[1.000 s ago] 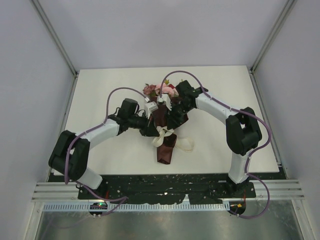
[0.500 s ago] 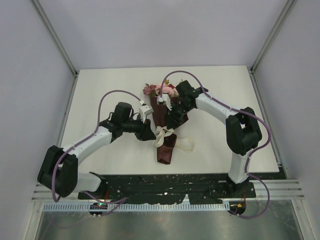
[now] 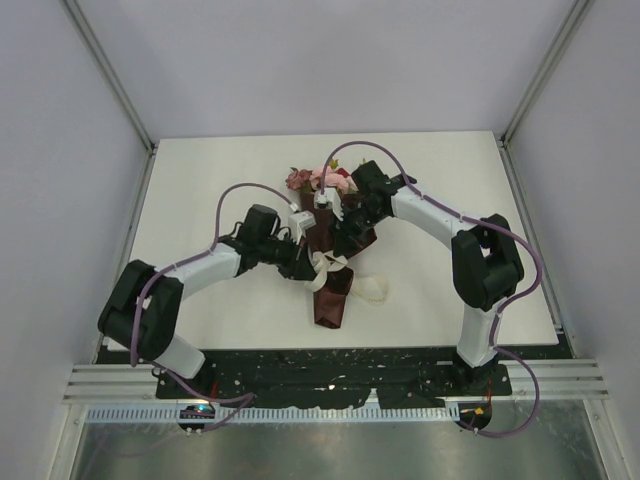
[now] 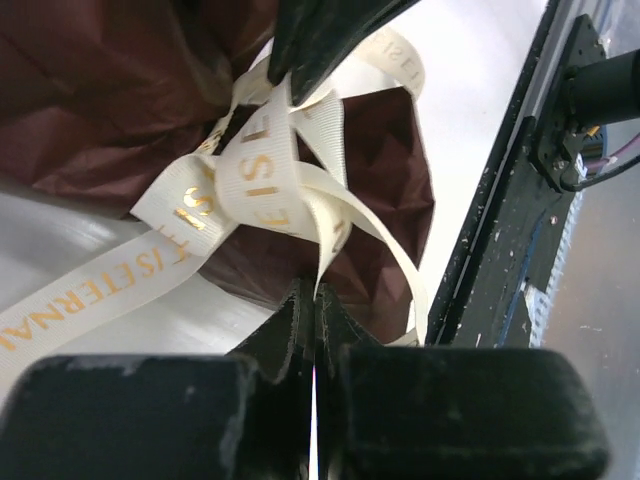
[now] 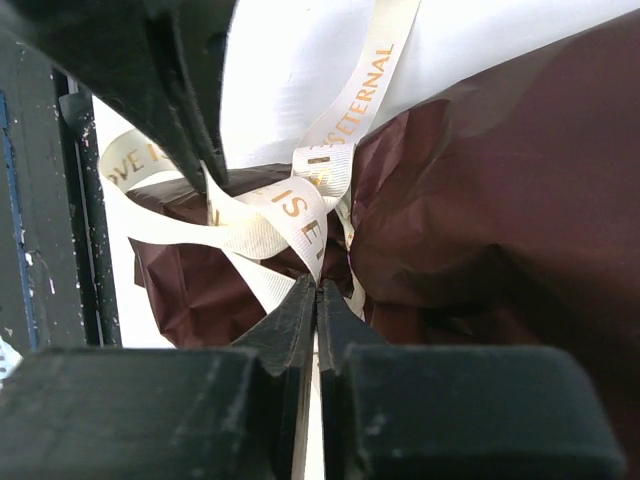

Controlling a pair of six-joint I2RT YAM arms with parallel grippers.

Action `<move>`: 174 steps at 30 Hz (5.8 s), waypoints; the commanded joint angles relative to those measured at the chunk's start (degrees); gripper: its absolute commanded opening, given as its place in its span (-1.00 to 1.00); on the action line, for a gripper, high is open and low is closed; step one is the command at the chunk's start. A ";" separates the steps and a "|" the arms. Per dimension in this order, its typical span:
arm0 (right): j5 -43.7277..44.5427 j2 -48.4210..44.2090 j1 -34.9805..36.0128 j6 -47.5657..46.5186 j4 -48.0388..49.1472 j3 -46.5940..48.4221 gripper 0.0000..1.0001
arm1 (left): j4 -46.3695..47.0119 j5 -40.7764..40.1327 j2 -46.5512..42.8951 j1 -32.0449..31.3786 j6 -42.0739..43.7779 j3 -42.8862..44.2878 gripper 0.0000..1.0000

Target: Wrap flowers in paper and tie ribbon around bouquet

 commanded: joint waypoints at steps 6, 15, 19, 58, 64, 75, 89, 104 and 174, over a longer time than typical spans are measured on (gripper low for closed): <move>-1.09 0.12 -0.25 0.48 1.66 0.04 -0.89 | 5.50 2.92 -14.78 -0.29 2.63 -3.30 -1.00; -1.70 -2.07 -0.77 1.53 2.54 -0.22 -0.89 | -9.33 0.03 -14.36 -0.38 10.80 -3.40 -0.72; -3.28 -5.67 -1.21 1.54 3.42 -1.97 -0.89 | -9.80 0.29 -15.67 2.60 7.47 -4.09 -0.33; 4.45 -27.30 -0.51 3.30 30.49 -32.21 -0.89 | -17.35 7.66 16.31 -3.10 -2.20 30.17 -0.34; 5.59 -31.43 -0.60 1.62 32.33 -36.08 -0.89 | -21.57 8.72 19.92 -5.12 -1.85 34.31 -0.38; 7.26 -36.88 -0.60 -1.97 36.47 -42.15 -0.89 | -26.40 10.04 25.11 -7.32 -2.21 37.65 -0.56; 5.42 -39.95 -0.60 -4.62 37.08 -45.48 -0.89 | -33.61 10.05 27.74 -10.05 5.88 41.34 -0.21; 2.52 -42.77 -0.60 -7.69 35.94 -47.33 -0.89 | -29.49 9.68 27.31 -10.31 5.27 40.91 -0.13; 3.57 -45.76 -2.80 -16.66 39.28 -53.84 -0.89 | -35.02 -1.29 30.65 -14.53 11.60 47.85 -0.15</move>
